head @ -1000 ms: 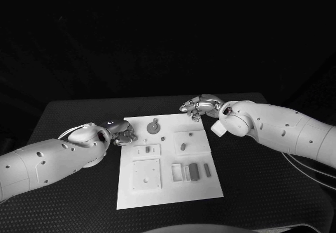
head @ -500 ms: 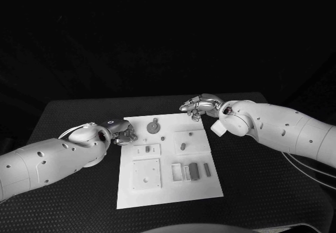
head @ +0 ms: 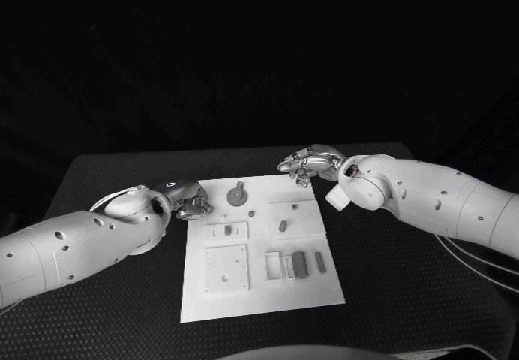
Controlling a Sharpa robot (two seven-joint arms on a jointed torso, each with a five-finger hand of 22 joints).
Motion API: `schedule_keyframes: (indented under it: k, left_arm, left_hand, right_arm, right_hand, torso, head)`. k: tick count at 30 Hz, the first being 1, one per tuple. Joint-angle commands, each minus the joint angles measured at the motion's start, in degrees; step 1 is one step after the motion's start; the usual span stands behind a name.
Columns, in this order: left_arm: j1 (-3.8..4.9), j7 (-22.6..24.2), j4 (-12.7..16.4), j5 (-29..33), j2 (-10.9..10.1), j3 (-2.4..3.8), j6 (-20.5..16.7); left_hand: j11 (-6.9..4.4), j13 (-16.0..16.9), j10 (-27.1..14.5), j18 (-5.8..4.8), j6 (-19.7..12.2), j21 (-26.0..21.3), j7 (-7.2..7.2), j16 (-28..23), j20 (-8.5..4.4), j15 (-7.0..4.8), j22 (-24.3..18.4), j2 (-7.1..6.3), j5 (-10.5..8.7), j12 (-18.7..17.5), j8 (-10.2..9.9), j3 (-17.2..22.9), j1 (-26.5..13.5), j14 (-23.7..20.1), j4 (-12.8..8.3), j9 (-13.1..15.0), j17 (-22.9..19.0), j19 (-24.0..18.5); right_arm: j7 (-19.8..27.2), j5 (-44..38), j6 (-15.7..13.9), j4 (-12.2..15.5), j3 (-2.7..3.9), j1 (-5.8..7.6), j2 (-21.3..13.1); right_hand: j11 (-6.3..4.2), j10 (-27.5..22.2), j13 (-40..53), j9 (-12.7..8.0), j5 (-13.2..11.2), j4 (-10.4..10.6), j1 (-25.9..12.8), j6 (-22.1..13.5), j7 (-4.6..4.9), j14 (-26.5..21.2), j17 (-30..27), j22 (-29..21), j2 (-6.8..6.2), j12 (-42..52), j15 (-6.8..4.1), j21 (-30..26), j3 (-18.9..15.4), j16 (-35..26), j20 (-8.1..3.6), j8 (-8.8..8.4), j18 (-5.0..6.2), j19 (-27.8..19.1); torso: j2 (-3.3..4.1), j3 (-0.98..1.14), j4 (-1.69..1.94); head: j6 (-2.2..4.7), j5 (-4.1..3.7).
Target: Assemble the parts on the task board
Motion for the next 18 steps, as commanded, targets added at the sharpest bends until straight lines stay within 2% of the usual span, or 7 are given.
schedule_keyframes:
  k: [1, 5, 6, 8, 10, 13, 18]
  left_arm:
    - [0.04, -0.77, 0.57, 2.44, -0.16, 0.49, -1.04]
    - [0.14, -2.49, 1.93, 5.34, -0.75, 1.01, -0.89]
    - [0.2, -3.16, 2.33, 6.23, -0.92, 1.12, -0.63]
    - [0.32, -4.61, 3.1, 8.24, -1.27, 1.27, 0.15]
    - [0.5, -6.73, 4.29, 9.79, -1.85, 1.33, 0.61]
    - [0.79, -10.13, 6.01, 12.75, -2.68, 1.33, 0.76]
    - [0.96, -15.09, 8.82, 15.95, -3.86, 1.3, 1.32]
  left_hand:
    - [-0.14, -0.09, 0.95, 5.55, 1.8, 0.52, 0.71, 0.26, -0.65, -1.26, 1.24, 0.18, 0.95, 0.34, 3.46, -0.27, -1.13, 0.96, -0.93, 1.39, 0.14, 0.16]
    - [-0.51, -0.2, 1.92, 5.41, 2.59, 0.79, 0.33, 0.39, -1.0, -1.63, 1.22, 0.1, 2.26, 0.43, 4.02, -0.32, -2.37, 1.36, -1.92, 1.49, 0.26, 0.53]
    - [-0.66, -0.23, 2.3, 5.36, 2.86, 0.92, 0.19, 0.44, -1.14, -1.77, 1.22, 0.02, 3.61, 0.46, 4.22, -0.33, -2.86, 1.53, -2.32, 1.52, 0.31, 0.71]
    - [-0.87, -0.25, 2.86, 5.28, 3.33, 1.04, -0.04, 0.49, -1.31, -1.96, 1.2, -0.13, 4.58, 0.56, 4.56, -0.43, -3.51, 1.76, -2.86, 1.57, 0.37, 0.9]
    - [-1.09, -0.26, 3.38, 5.21, 3.74, 1.17, -0.26, 0.57, -1.5, -2.18, 1.2, -0.13, 5.29, 0.65, 4.87, -0.52, -4.18, 2.03, -3.39, 1.6, 0.44, 1.11]
    - [-1.4, -0.29, 4.14, 5.11, 4.28, 1.41, -0.54, 0.77, -1.85, -2.5, 1.17, 0.0, 7.58, 0.71, 5.29, -0.53, -5.44, 2.66, -4.54, 1.56, 0.59, 1.61]
    - [-1.7, -0.34, 4.88, 5.01, 4.81, 1.65, -0.8, 0.89, -2.19, -2.81, 1.14, 0.29, 9.43, 0.73, 5.66, -0.43, -6.77, 3.38, -5.78, 1.46, 0.71, 2.2]
  right_arm:
    - [0.42, 0.11, 0.48, 0.05, 0.01, -0.04, 0.0]
    - [0.4, 0.11, 0.47, 0.06, 0.01, -0.04, -0.03]
    - [0.4, 0.11, 0.46, 0.06, 0.01, -0.04, -0.03]
    - [0.4, 0.11, 0.44, 0.07, 0.01, -0.04, -0.04]
    - [0.39, 0.11, 0.44, 0.09, 0.01, -0.04, -0.09]
    - [0.38, 0.11, 0.39, 0.09, 0.01, -0.04, -0.14]
    - [0.35, 0.11, 0.33, 0.13, 0.01, -0.04, -0.17]
  right_hand:
    - [0.0, -0.23, -0.08, -0.09, 0.22, 0.44, -0.59, -0.11, 0.41, -0.48, -0.08, 0.93, 0.09, 0.36, -0.08, -0.2, -0.02, -0.25, -0.25, -0.24, 1.15, -0.01]
    - [0.0, -0.23, -0.09, -0.09, 0.22, 0.43, -0.58, -0.11, 0.41, -0.48, -0.08, 0.94, 0.09, 0.37, -0.08, -0.2, -0.02, -0.25, -0.26, -0.24, 1.15, -0.01]
    - [0.0, -0.23, -0.09, -0.09, 0.22, 0.43, -0.58, -0.11, 0.41, -0.48, -0.08, 0.94, 0.09, 0.37, -0.08, -0.2, -0.01, -0.25, -0.26, -0.24, 1.15, -0.01]
    - [0.0, -0.23, -0.09, -0.09, 0.22, 0.43, -0.58, -0.11, 0.41, -0.48, -0.08, 0.94, 0.09, 0.37, -0.08, -0.2, -0.01, -0.25, -0.26, -0.24, 1.15, -0.01]
    - [0.0, -0.23, -0.09, -0.09, 0.22, 0.43, -0.58, -0.11, 0.41, -0.48, -0.08, 0.94, 0.08, 0.37, -0.08, -0.2, -0.01, -0.25, -0.26, -0.24, 1.15, -0.01]
    - [0.0, -0.23, -0.09, -0.09, 0.22, 0.43, -0.57, -0.11, 0.41, -0.48, -0.08, 0.94, 0.08, 0.37, -0.08, -0.2, -0.01, -0.25, -0.26, -0.24, 1.15, -0.01]
    - [0.0, -0.24, -0.1, -0.09, 0.22, 0.43, -0.56, -0.11, 0.41, -0.48, -0.08, 0.94, 0.08, 0.38, -0.08, -0.2, 0.0, -0.25, -0.26, -0.23, 1.15, -0.01]
  torso:
    - [0.0, 0.02, -0.02]
    - [-0.02, 0.05, -0.01]
    - [-0.02, 0.06, -0.02]
    - [-0.02, 0.08, -0.01]
    - [-0.02, 0.08, -0.03]
    - [-0.02, 0.06, -0.03]
    - [-0.02, 0.08, 0.02]
  head:
    - [0.01, 0.05]
    - [0.0, 0.13]
    - [0.01, 0.14]
    - [0.0, 0.15]
    - [-0.07, 0.15]
    - [-0.19, 0.32]
    - [-0.3, 0.4]
